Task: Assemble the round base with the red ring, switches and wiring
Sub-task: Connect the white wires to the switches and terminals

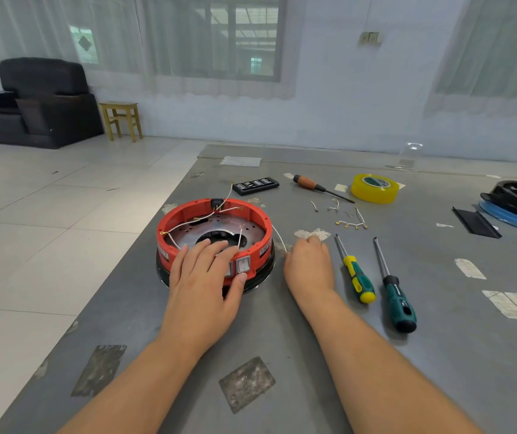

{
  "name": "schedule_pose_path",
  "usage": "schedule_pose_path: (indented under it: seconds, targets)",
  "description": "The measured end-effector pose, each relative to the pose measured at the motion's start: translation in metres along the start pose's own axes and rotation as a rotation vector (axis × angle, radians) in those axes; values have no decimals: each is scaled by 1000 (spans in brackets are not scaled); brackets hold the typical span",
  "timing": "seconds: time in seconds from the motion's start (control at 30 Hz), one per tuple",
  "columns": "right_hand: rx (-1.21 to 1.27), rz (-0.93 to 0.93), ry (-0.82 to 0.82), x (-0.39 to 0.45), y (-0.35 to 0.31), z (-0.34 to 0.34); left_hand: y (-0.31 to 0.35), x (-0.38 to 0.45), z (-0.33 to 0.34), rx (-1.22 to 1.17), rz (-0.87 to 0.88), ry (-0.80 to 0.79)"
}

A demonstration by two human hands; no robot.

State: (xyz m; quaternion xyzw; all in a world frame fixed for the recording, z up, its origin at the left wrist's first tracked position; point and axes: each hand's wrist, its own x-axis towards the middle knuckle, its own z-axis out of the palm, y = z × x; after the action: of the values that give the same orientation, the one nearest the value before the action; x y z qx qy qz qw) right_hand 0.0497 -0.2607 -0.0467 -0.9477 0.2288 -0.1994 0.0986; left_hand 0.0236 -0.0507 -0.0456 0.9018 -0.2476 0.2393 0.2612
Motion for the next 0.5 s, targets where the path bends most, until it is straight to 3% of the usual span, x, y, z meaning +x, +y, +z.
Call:
schedule_pose_path:
  seconds: [0.2, 0.37, 0.5]
  targets:
    - [58, 16, 26, 2, -5, 1, 0, 1, -1, -35, -2, -9]
    - [871, 262, 47, 5, -7, -7, 1, 3, -3, -118, -9, 32]
    - [1400, 184, -60, 1, -27, -19, -2, 6, -7, -136, -19, 106]
